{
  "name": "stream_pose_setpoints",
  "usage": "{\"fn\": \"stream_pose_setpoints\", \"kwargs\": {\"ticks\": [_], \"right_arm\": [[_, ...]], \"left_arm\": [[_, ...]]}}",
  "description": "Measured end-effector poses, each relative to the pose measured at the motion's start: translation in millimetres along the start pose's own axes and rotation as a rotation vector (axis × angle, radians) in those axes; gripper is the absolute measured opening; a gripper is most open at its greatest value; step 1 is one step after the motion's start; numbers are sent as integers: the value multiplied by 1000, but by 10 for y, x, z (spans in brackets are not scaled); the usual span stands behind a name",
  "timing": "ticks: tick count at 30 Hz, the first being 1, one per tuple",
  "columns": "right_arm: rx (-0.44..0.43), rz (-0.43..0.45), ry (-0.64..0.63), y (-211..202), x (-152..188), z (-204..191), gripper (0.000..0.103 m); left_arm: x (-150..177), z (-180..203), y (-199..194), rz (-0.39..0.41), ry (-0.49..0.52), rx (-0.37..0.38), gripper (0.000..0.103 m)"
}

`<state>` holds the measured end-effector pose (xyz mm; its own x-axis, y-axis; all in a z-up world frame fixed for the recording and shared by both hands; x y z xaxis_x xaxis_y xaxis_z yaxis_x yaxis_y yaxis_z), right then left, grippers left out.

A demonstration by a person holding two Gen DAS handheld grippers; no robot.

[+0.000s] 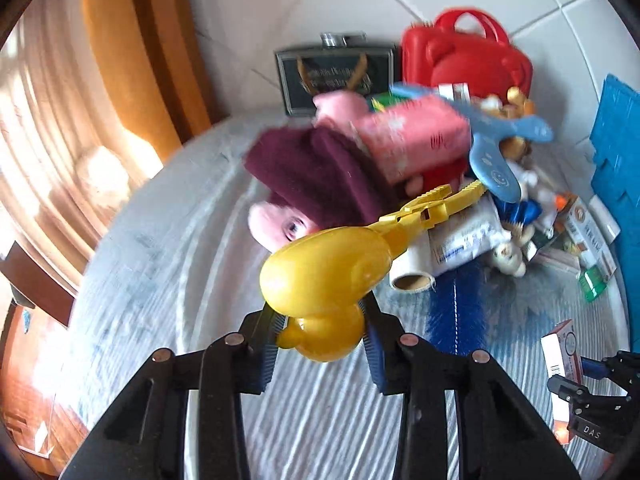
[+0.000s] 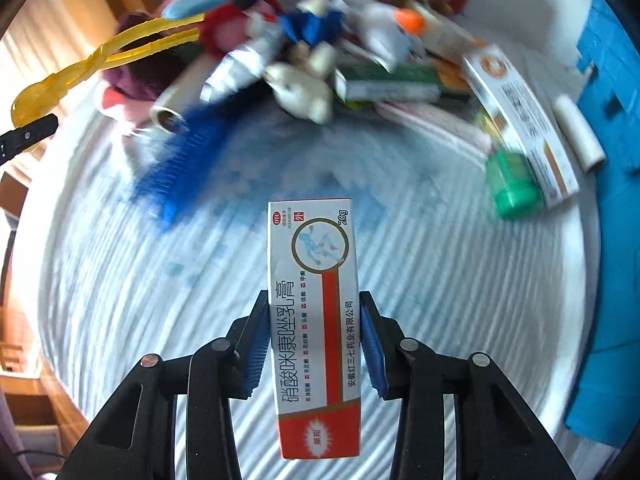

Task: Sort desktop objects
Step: 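Grasp the yellow duck toy with the left tool while the right tool grasps the red-white ointment box, then carry both items over the blue bin and open both tools to drop them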

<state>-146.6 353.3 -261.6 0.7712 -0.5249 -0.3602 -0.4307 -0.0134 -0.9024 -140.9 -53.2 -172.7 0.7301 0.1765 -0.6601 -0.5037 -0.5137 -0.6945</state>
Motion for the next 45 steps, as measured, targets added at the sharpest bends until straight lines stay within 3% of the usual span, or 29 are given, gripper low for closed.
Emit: {"fn": "stream_pose_setpoints", "kwargs": {"ticks": [5, 10, 14, 18, 22, 27, 35, 39, 40, 41, 45], "right_arm": [[-27, 97, -77, -373, -163, -311, 41], [-41, 245, -164, -790, -533, -750, 41], [-17, 362, -200, -1198, -753, -913, 41], [69, 493, -193, -1797, -892, -810, 41], [177, 604, -158, -2541, -916, -560, 41], [350, 693, -45, -3409, -772, 39, 41], [543, 614, 168, -4078, -372, 1249, 41], [559, 574, 233, -4141, -40, 1724, 41], [562, 566, 242, -4167, 48, 1781, 41], [619, 554, 302, -4178, 118, 1851, 41], [625, 516, 346, -4135, 423, 2117, 41]], "left_arm": [[-156, -259, -330, 64, -58, -42, 35], [-281, -438, -672, 137, -121, -55, 34], [-460, -414, -1003, 221, -158, -31, 34], [-729, -130, -1425, 314, -156, 58, 34], [-997, 412, -1834, 370, -131, 192, 34], [-1281, 1174, -2391, 430, -119, 314, 34], [-1471, 2505, -3184, 461, -6, 460, 34], [-1372, 3122, -3305, 398, 89, 515, 34], [-1325, 3256, -3327, 382, 121, 517, 34], [-1267, 3382, -3367, 371, 157, 517, 34], [-1036, 3757, -3494, 314, 260, 516, 34]]}}
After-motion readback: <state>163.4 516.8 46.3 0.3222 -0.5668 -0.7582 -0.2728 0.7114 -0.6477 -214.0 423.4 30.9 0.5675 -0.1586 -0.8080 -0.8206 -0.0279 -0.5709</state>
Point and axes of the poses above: each gripper's, at about its wrist camera, not at the fingertips, and y roughly the way its jaws point, z to its right, x to its underside, the point moved 4 cm from there along y, roughly the way its jaws point, and after that the axes turned 15 degrees about -x, right-handed, at the moved point
